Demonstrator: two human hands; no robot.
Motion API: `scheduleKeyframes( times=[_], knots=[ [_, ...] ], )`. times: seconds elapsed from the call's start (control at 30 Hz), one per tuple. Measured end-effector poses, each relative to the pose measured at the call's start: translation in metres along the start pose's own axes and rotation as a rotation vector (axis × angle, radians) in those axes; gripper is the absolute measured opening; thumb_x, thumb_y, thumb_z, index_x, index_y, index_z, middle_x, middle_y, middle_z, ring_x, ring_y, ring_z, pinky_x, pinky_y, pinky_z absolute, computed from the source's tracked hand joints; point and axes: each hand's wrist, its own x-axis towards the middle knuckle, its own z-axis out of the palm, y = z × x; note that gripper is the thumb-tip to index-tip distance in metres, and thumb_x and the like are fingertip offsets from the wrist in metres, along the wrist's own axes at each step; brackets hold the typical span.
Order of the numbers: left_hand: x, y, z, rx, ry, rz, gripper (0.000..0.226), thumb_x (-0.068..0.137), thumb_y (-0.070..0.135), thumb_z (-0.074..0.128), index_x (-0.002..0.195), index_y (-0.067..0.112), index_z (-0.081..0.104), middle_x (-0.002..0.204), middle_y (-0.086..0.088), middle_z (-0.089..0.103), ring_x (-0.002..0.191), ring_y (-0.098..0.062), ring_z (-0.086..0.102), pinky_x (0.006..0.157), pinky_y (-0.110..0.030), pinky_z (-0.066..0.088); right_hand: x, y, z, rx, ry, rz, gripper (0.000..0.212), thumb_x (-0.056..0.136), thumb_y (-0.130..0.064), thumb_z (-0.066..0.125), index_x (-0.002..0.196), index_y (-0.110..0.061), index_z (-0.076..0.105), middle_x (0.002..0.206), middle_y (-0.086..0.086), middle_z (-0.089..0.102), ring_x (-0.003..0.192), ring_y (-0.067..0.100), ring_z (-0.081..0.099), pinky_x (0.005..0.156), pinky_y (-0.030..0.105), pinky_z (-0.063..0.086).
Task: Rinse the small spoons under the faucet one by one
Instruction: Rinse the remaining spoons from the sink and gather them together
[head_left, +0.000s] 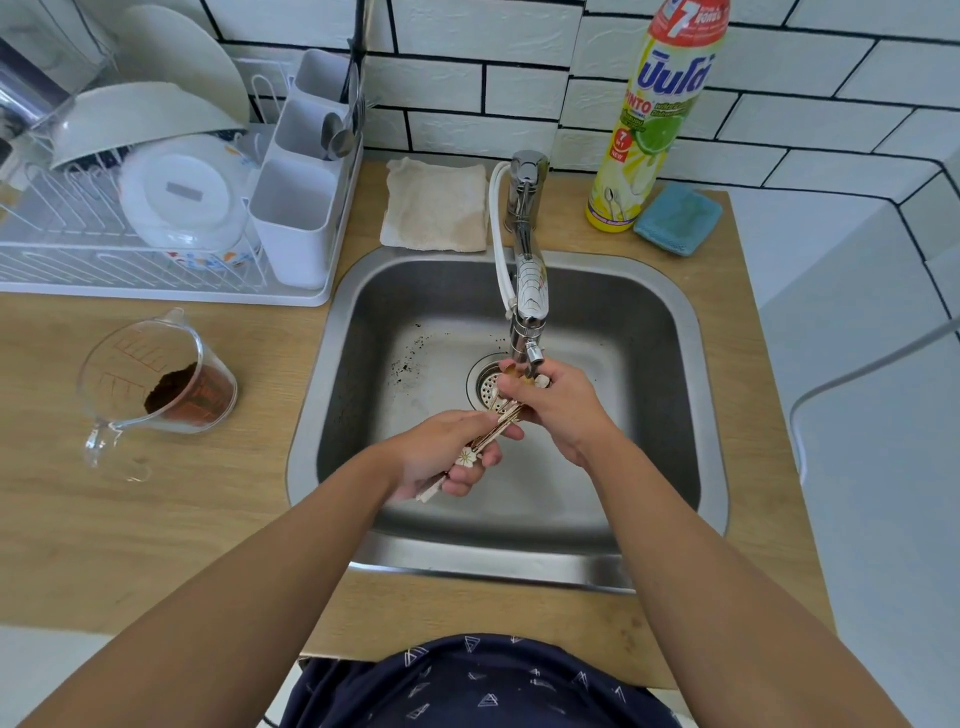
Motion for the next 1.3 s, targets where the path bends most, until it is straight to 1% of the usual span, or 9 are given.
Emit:
scheduleKeyframes(
  times=[0.2,0.33,0.43,0.57,0.67,0.73,0.9,1.1,1.3],
  knots=[
    [0.007,0.007,0.001,0.047,-0.005,0.002,0.036,0.107,0.031,0.042,0.119,0.003,0.063,0.072,-0.003,0.059,0.043,-0.010,0.036,0.039,-0.020,0.033,0.004,-0.002,-0.004,0.038,0.077,0.012,0.023,0.105,-0.009,0.056,0.095,-0.015,0.076,0.086,0.007,0.078,0.081,0.022,0.072,0.081,0.042,0.060],
    [0.010,0.010,0.001,0.082,0.037,0.091,0.028,0.108,0.029,0.043,0.103,0.007,0.059,0.063,0.002,0.048,0.043,-0.008,0.033,0.039,-0.019,0.029,0.005,-0.003,-0.008,0.310,0.070,0.086,0.030,0.105,-0.022,0.059,0.135,-0.020,0.060,0.111,0.006,0.075,0.092,0.018,0.067,0.084,0.038,0.052],
    [0.016,0.013,0.001,0.102,0.070,0.135,0.029,0.107,0.033,0.044,0.094,0.010,0.055,0.063,0.002,0.042,0.044,-0.008,0.031,0.040,-0.019,0.027,0.000,0.000,-0.008,0.165,0.057,0.154,0.017,0.101,-0.029,0.065,0.116,-0.024,0.071,0.100,-0.008,0.076,0.069,0.004,0.052,0.060,0.020,0.037],
    [0.023,0.021,0.002,0.140,0.042,0.065,0.033,0.105,0.043,0.045,0.089,0.015,0.052,0.064,0.004,0.044,0.047,-0.010,0.033,0.047,-0.021,0.030,0.003,-0.008,-0.004,0.262,-0.030,0.098,0.024,0.100,-0.002,0.060,0.089,-0.017,0.076,0.102,0.008,0.078,0.053,0.005,0.034,0.050,0.017,0.031],
    [0.025,0.028,-0.002,0.250,0.068,0.028,0.035,0.103,0.050,0.046,0.099,0.019,0.062,0.071,0.005,0.058,0.056,-0.010,0.052,0.056,-0.022,0.042,0.005,-0.013,-0.009,0.242,0.056,0.072,0.012,0.100,-0.004,0.061,0.093,-0.007,0.071,0.095,0.019,0.063,0.051,0.005,0.038,0.050,0.017,0.038],
    [0.026,0.033,-0.005,0.368,0.117,0.000,0.038,0.099,0.058,0.047,0.108,0.026,0.064,0.081,0.006,0.068,0.065,-0.010,0.062,0.058,-0.023,0.048,0.004,-0.012,-0.015,0.302,0.159,0.041,0.012,0.100,-0.011,0.066,0.089,-0.010,0.070,0.083,0.009,0.070,0.051,0.002,0.043,0.051,0.015,0.042],
    [0.047,0.040,0.009,0.291,0.333,0.054,0.034,0.091,0.053,0.054,0.108,0.028,0.068,0.091,0.001,0.072,0.058,-0.012,0.061,0.054,-0.023,0.047,-0.007,-0.021,-0.036,0.488,0.353,-0.024,0.010,0.101,-0.017,0.065,0.093,-0.014,0.069,0.093,0.006,0.079,0.054,0.001,0.050,0.055,0.017,0.050],
    [0.071,0.044,0.043,-0.218,0.208,0.202,0.026,0.101,0.005,0.045,0.114,0.005,0.068,0.108,-0.011,0.073,0.088,-0.024,0.074,0.066,-0.029,0.058,-0.020,-0.028,-0.060,0.470,0.397,-0.094,0.010,0.105,-0.017,0.057,0.099,-0.014,0.063,0.097,0.008,0.080,0.053,0.003,0.051,0.053,0.019,0.050],
    [0.061,0.042,0.045,-0.081,0.068,0.074,0.030,0.104,0.035,0.045,0.111,0.010,0.060,0.091,-0.014,0.075,0.068,-0.029,0.073,0.052,-0.033,0.058,-0.017,-0.024,-0.054,0.431,0.344,-0.110,0.013,0.106,-0.016,0.057,0.096,-0.012,0.064,0.097,0.008,0.079,0.055,0.003,0.049,0.054,0.019,0.049]
  ],
)
